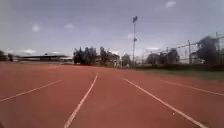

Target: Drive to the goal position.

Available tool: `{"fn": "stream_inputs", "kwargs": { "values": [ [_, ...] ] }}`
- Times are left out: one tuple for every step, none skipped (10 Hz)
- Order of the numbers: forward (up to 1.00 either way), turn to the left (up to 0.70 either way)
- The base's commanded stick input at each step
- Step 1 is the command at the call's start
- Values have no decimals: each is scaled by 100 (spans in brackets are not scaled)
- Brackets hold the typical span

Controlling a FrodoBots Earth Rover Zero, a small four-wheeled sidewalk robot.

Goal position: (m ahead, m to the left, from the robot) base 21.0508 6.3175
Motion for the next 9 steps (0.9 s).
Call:
{"fn": "stream_inputs", "kwargs": {
  "values": [
    [45,0],
    [45,0],
    [45,0],
    [45,0],
    [45,0],
    [45,0],
    [45,0],
    [45,0],
    [45,0]
  ]
}}
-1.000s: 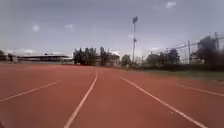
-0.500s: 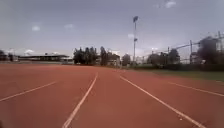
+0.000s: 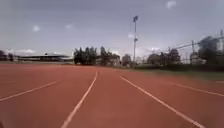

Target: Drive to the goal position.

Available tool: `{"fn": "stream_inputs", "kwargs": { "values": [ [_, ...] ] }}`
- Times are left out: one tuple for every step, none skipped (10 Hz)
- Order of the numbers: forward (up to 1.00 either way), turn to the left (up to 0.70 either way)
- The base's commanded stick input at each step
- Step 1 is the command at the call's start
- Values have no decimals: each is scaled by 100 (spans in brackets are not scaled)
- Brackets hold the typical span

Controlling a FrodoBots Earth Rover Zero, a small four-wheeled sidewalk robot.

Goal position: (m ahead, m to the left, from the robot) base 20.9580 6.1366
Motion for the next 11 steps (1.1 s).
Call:
{"fn": "stream_inputs", "kwargs": {
  "values": [
    [45,0],
    [45,0],
    [45,0],
    [45,0],
    [45,0],
    [45,0],
    [45,0],
    [45,0],
    [45,0],
    [45,0],
    [45,0]
  ]
}}
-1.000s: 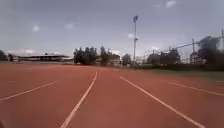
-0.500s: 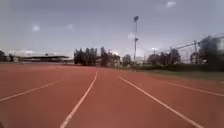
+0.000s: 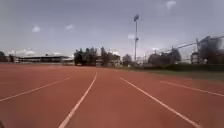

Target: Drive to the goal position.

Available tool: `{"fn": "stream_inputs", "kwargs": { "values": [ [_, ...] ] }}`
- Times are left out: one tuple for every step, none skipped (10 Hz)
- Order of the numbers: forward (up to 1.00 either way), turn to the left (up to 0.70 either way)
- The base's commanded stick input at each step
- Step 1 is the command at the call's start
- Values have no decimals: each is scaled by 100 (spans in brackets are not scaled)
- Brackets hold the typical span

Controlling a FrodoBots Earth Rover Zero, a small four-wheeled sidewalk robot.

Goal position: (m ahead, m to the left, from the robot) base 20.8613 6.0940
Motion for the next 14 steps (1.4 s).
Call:
{"fn": "stream_inputs", "kwargs": {
  "values": [
    [45,0],
    [45,0],
    [45,0],
    [45,0],
    [45,0],
    [45,0],
    [45,0],
    [45,0],
    [45,0],
    [45,0],
    [45,0],
    [45,0],
    [45,0],
    [45,0]
  ]
}}
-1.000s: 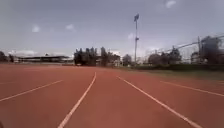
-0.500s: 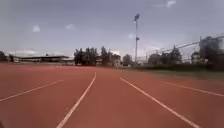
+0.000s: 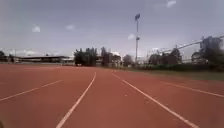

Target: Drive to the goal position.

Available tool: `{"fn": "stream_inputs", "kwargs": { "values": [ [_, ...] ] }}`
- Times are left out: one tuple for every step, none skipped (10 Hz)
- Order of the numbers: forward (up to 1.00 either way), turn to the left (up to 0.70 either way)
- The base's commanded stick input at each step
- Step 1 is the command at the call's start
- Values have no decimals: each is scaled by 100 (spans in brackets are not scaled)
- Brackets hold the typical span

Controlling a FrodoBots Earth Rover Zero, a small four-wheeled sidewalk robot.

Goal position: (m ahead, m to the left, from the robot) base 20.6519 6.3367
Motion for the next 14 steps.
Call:
{"fn": "stream_inputs", "kwargs": {
  "values": [
    [45,0],
    [45,0],
    [45,0],
    [45,0],
    [45,0],
    [45,0],
    [45,0],
    [45,0],
    [45,0],
    [45,0],
    [45,0],
    [45,0],
    [45,0],
    [45,0]
  ]
}}
